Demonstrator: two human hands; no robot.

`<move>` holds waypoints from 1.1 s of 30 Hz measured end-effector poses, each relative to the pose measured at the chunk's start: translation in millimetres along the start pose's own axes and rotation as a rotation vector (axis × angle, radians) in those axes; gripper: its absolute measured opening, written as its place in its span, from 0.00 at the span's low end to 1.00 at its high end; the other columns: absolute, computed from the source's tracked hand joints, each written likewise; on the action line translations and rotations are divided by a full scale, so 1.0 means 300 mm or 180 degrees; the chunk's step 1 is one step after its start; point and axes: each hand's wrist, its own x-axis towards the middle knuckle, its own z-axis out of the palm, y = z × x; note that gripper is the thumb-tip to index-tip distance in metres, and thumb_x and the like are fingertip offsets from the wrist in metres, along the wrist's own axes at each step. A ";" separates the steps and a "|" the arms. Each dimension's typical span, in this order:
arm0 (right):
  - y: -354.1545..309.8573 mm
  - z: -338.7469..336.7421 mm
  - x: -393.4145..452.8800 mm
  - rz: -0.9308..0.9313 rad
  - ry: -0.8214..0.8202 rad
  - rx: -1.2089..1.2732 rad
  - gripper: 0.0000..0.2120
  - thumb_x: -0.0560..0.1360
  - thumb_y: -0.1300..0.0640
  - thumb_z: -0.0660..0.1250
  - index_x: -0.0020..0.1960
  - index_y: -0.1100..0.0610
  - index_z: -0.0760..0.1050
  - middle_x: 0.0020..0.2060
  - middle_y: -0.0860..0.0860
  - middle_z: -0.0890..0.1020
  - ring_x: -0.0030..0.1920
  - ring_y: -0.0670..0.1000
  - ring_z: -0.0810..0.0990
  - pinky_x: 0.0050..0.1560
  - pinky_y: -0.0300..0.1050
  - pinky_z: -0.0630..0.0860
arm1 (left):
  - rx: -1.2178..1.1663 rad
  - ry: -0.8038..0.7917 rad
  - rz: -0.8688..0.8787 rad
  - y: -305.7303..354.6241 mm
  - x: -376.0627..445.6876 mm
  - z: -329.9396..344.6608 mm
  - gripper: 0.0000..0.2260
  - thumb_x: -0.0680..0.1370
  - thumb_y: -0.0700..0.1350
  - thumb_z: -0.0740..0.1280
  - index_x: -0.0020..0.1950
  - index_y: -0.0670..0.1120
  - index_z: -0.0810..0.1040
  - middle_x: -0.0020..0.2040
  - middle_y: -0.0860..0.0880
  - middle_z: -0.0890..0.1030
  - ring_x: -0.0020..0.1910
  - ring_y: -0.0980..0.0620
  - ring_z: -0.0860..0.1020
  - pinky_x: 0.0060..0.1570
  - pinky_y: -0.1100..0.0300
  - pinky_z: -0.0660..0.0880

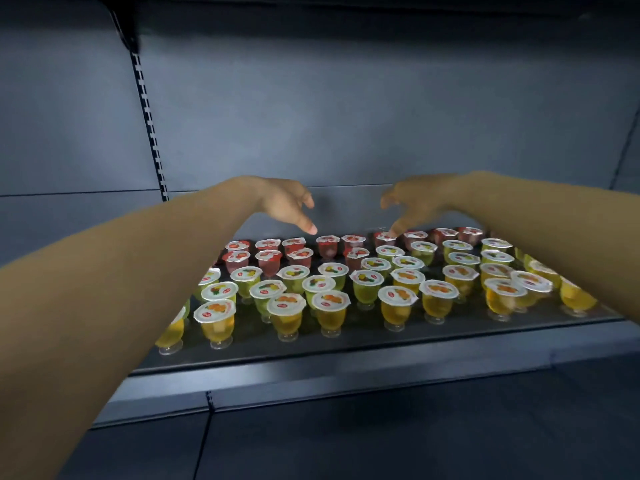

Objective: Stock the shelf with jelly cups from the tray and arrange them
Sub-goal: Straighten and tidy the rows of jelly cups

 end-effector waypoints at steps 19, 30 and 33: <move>0.181 0.098 -0.138 0.0276 0.0218 0.0789 0.26 0.77 0.46 0.65 0.71 0.54 0.65 0.69 0.50 0.69 0.56 0.50 0.75 0.51 0.36 0.69 | -0.0012 -0.0056 0.0294 0.191 0.133 0.079 0.29 0.76 0.54 0.68 0.73 0.47 0.64 0.72 0.49 0.67 0.71 0.48 0.65 0.71 0.52 0.61; 0.309 0.366 0.301 0.0051 -0.0190 0.2274 0.25 0.75 0.46 0.67 0.70 0.51 0.67 0.68 0.48 0.72 0.67 0.51 0.70 0.62 0.42 0.66 | -0.1050 -0.0377 0.0242 0.070 0.520 0.234 0.27 0.73 0.48 0.72 0.71 0.50 0.68 0.69 0.53 0.72 0.67 0.52 0.70 0.69 0.54 0.65; 0.318 0.429 0.386 -0.0042 -0.0357 0.2326 0.26 0.75 0.45 0.67 0.70 0.49 0.67 0.68 0.47 0.72 0.68 0.51 0.70 0.64 0.44 0.66 | -0.1258 -0.0538 0.0238 0.043 0.568 0.263 0.26 0.73 0.46 0.72 0.70 0.51 0.69 0.69 0.55 0.72 0.67 0.54 0.69 0.69 0.56 0.64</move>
